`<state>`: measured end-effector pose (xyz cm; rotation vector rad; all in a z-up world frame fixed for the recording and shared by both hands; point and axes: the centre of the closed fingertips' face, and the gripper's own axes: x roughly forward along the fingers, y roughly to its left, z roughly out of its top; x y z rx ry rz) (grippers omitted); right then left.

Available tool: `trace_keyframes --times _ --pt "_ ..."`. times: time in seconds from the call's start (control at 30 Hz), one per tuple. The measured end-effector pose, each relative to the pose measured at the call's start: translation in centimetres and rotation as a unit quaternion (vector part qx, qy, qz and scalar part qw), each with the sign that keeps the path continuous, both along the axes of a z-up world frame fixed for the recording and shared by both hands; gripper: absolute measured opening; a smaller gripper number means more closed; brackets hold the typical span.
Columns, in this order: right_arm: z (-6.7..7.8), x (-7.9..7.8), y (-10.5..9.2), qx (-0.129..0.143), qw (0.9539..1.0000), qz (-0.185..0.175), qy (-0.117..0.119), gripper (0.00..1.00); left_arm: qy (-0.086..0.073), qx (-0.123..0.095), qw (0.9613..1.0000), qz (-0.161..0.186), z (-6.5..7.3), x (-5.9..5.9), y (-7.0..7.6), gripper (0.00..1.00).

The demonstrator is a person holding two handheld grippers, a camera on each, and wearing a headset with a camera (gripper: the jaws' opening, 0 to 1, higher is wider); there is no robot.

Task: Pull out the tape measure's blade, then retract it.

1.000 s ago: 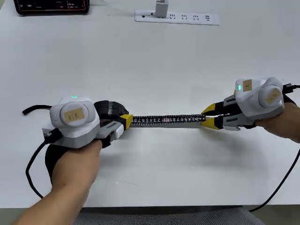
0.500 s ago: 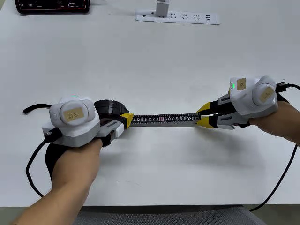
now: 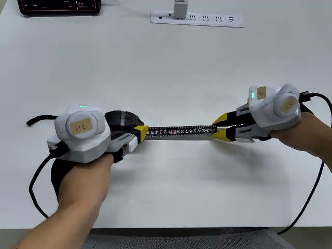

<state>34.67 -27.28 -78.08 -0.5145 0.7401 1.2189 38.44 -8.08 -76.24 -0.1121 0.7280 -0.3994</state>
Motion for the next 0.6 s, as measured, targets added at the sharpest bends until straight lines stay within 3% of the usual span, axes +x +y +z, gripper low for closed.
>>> trace_keyframes --times 0.6 --pt "-0.4 0.3 1.5 0.007 0.9999 0.007 0.002 0.09 0.001 -0.004 1.0000 0.000 0.0 0.0 0.0 0.58"
